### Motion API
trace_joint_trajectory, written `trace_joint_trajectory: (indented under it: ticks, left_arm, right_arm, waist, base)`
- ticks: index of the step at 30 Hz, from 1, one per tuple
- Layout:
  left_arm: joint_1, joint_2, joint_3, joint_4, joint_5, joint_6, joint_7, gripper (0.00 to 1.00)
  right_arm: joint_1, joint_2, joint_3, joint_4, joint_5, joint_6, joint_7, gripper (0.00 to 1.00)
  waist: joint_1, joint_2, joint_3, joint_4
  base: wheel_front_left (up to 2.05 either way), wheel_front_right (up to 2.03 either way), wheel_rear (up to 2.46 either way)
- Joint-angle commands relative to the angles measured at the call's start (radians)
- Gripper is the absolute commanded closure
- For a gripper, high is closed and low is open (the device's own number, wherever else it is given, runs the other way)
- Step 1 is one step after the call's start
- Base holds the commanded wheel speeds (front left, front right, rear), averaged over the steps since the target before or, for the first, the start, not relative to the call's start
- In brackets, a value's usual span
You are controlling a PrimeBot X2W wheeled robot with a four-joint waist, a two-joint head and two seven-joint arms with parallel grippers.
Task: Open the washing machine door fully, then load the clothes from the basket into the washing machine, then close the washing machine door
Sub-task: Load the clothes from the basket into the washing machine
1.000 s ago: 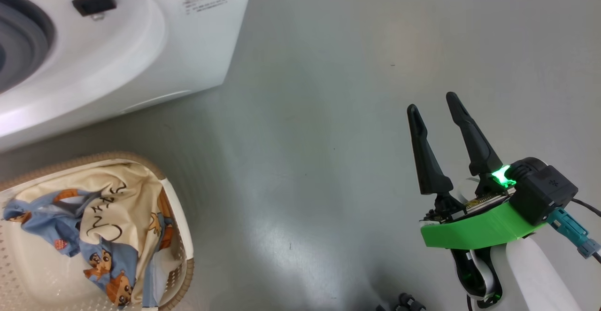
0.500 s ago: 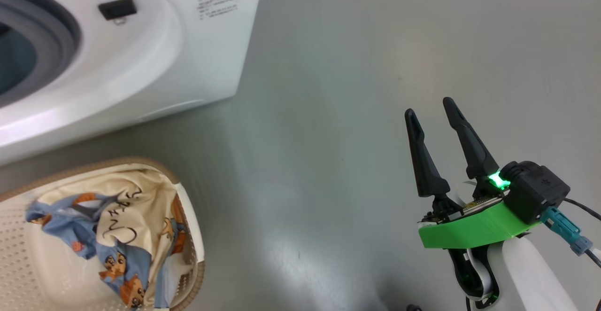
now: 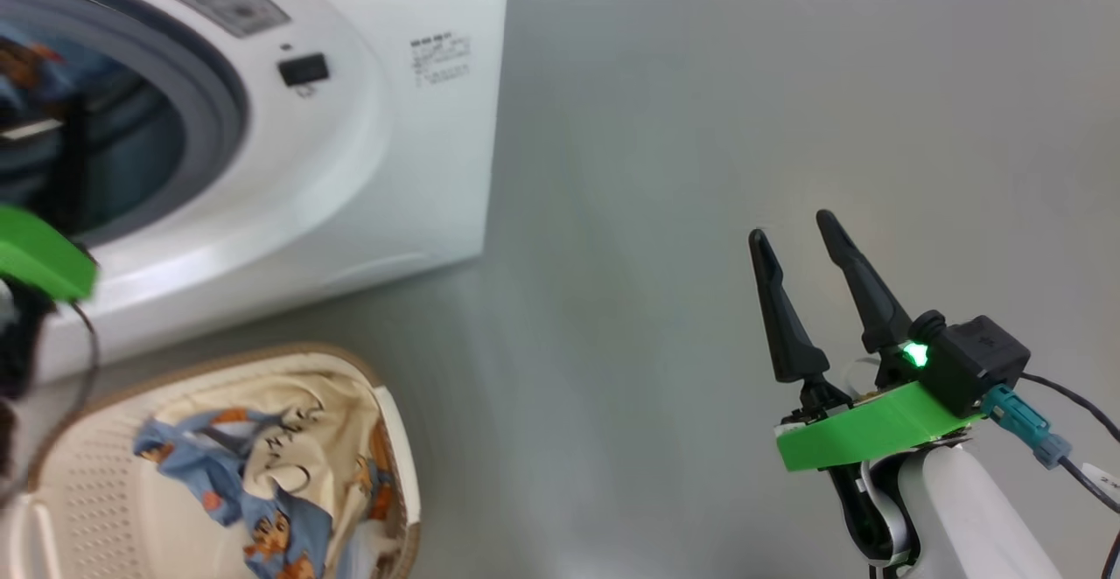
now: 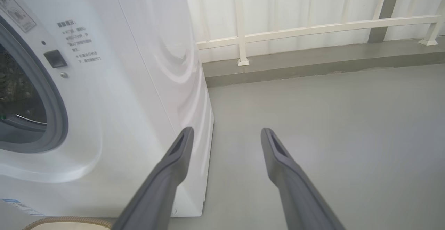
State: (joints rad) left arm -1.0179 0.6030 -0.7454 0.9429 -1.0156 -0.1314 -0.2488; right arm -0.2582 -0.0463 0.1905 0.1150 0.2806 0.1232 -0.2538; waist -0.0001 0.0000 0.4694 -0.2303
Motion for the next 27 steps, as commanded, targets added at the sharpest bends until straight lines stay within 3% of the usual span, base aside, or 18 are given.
trace_joint_trajectory:
  ticks: [1,7,13,27]
  left_arm:
    - [0.033,0.030,0.041,-0.010,0.002,0.001,-0.012,0.00]
    - [0.160,-0.010,0.138,-0.048,0.066,0.006,-0.013,0.00]
    - [0.351,-0.052,0.292,-0.174,0.189,0.036,-0.013,0.00]
    - [0.717,-0.165,0.574,-0.458,0.349,0.102,-0.013,0.00]
  right_arm:
    - [0.008,-0.004,0.020,-0.005,-0.012,0.008,-0.008,0.00]
    - [0.024,-0.004,0.017,0.043,-0.016,0.008,-0.008,0.00]
    - [0.052,-0.013,0.003,0.089,-0.022,0.008,-0.008,0.00]
    - [0.109,-0.087,-0.039,0.101,0.023,0.008,-0.008,0.00]
  waist:
    - [0.0001,0.0000,-0.099,0.037]
    - [0.0001,0.0000,-0.214,0.066]
    - [0.0001,0.0000,-0.334,0.105]
    - [0.0001,0.0000,-0.466,0.171]
  base:
    - [0.00,0.00,0.00]
    - [0.00,0.00,0.00]
    - [0.00,0.00,0.00]
    - [0.00,0.00,0.00]
